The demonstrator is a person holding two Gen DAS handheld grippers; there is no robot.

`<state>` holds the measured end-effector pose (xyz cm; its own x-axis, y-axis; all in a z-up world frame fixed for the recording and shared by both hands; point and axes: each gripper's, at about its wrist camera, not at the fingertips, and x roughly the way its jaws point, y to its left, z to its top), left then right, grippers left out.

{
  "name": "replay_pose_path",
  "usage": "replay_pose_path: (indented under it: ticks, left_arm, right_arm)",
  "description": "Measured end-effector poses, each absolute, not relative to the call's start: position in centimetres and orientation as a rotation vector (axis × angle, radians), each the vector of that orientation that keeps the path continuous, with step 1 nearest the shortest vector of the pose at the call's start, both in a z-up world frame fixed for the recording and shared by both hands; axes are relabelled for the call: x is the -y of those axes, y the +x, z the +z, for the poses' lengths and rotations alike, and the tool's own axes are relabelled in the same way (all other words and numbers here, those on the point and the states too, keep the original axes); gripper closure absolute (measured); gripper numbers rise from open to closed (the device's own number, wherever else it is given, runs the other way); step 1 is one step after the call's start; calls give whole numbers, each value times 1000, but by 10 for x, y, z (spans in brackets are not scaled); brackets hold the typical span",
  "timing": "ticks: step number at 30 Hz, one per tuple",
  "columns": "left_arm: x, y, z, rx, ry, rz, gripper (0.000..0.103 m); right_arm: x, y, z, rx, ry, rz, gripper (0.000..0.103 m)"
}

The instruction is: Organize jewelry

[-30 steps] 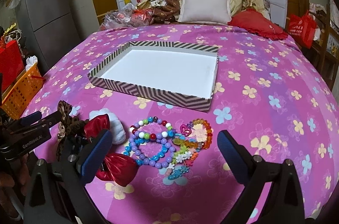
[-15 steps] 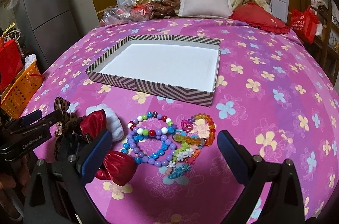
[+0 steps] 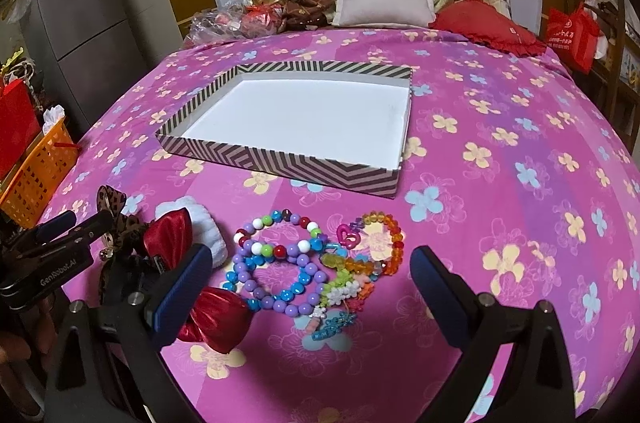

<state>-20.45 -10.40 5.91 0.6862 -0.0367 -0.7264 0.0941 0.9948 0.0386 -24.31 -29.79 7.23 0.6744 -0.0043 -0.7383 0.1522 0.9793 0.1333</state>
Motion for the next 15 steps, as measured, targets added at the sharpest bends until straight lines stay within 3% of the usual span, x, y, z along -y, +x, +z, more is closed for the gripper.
replay_pose_path:
  ticks: [15]
  left_arm:
    - [109,-213,60,-804,81,-78,31]
  right_arm:
    - [293,-245,74,-824,181,-87,2]
